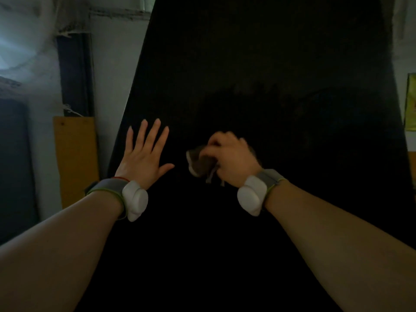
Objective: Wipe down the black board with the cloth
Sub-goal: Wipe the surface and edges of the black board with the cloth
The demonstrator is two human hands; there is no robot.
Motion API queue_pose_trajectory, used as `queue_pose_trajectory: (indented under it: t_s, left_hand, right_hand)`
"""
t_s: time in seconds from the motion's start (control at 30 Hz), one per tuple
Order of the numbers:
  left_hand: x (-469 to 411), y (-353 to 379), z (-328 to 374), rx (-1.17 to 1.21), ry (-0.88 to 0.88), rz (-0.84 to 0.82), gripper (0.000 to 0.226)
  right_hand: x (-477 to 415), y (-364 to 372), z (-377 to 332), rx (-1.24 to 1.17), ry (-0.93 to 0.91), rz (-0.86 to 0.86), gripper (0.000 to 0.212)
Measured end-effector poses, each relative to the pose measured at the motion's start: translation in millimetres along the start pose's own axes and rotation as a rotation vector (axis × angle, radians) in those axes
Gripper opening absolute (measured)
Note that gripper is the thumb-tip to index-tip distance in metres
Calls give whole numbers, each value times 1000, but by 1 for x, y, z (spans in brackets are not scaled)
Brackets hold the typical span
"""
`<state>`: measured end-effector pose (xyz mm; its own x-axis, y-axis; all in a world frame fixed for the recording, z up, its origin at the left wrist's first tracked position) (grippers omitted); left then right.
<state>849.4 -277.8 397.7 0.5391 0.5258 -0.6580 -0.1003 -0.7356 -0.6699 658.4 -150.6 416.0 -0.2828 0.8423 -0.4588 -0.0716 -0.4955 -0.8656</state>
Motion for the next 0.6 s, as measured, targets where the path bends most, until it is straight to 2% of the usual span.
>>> queue_pose_trajectory:
  t_s: [0.07,0.13,0.23,0.3,0.6]
  left_hand:
    - [-1,3,-1,-1,4,13,96]
    - [-1,4,0,13,9,26,94]
    - [-1,4,-1,16,13,53,92]
    - [-1,5,-1,25,24,71,92]
    - [2,2,6,22,16,94,94]
  right_hand:
    - [-6,-22,11,-26,112,256,46]
    - [-19,-39,23,-54,236,349,49]
    - [-39,-38,30,-111,349,264,46]
    - [-41,-23,26,-127,359,233,43]
    - [-9,42,-13,-21,127,-7,33]
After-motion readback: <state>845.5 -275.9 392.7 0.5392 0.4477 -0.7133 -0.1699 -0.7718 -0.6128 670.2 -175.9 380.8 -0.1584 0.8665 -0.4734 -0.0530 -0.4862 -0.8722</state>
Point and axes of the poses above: each hand's wrist, its own x-axis away from the middle knuckle, its own y-axis out of the palm, z = x × y, the point moved 2 cm from there along -x, towards the middle knuckle, and after that the axes turned 15 degrees about -z, right-handed, at the moved point
